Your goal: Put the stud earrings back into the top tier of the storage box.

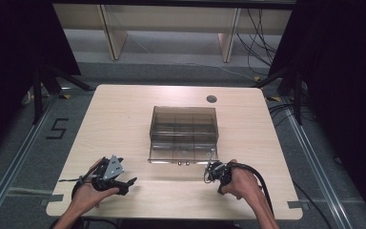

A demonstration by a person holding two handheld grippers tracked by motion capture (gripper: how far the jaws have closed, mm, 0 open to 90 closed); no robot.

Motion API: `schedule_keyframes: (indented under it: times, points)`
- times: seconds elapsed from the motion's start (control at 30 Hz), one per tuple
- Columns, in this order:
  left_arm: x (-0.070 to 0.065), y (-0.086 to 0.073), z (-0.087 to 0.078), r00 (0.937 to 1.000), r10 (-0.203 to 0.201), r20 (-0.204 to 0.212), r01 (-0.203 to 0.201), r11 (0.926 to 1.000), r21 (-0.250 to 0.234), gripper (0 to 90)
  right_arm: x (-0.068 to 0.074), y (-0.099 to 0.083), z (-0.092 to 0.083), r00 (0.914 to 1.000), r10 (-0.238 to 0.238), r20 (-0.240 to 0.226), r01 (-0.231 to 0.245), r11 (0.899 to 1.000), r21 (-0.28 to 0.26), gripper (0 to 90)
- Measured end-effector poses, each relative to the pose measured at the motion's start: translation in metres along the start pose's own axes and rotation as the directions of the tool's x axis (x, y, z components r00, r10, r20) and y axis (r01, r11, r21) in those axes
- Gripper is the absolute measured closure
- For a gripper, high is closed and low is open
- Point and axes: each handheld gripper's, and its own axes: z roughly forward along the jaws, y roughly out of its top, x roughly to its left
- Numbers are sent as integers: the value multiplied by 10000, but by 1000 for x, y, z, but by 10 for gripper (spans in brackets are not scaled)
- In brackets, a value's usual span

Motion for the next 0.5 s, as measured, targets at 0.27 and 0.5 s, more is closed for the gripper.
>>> schedule_keyframes:
  times: [0.27, 0.5]
  points:
    - [0, 0, 0, 10000, -51, -57, 51, 10000, -31, 153, -4, -11, -30, 9996, -265, 43, 267, 9984, -491, 870]
    - [-2, 0, 2, 9997, -206, -119, 205, 9998, -69, 153, -5, -14, -58, 9999, -99, 66, 104, 9962, -863, 870]
